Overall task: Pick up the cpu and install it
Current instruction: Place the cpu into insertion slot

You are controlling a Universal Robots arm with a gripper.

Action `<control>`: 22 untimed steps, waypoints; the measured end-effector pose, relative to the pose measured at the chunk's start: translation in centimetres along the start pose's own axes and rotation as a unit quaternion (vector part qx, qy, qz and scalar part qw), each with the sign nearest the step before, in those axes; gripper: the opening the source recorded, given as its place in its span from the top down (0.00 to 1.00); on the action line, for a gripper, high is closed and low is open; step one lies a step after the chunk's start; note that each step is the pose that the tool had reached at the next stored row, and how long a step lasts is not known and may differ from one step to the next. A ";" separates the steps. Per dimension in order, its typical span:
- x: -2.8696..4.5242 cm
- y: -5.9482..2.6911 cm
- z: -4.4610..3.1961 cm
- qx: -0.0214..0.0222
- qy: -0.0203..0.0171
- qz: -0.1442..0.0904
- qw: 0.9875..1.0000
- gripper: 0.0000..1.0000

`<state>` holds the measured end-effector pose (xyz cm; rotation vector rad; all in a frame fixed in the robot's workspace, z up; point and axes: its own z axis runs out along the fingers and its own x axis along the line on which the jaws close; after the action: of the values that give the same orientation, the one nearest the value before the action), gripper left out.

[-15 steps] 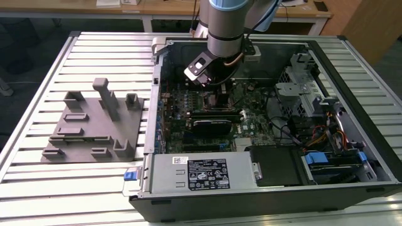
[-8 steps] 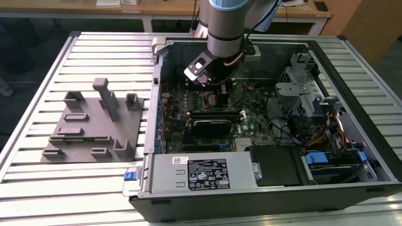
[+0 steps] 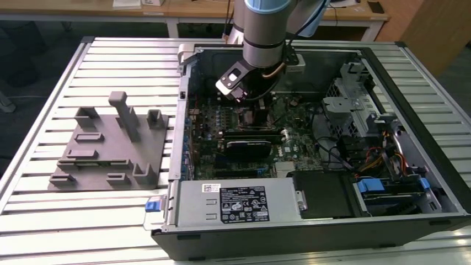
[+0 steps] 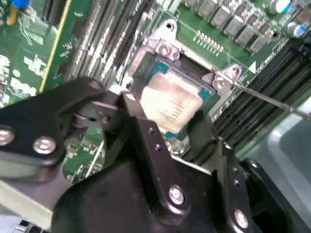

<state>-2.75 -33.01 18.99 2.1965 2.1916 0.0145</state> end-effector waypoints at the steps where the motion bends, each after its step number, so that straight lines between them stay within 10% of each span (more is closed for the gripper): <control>1: -0.01 0.00 -0.02 0.000 0.000 0.000 1.000 0.39; 22: -0.04 0.03 -1.08 0.000 0.003 0.000 1.000 0.34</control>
<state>-2.76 -33.03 20.07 2.1995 2.1944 0.0198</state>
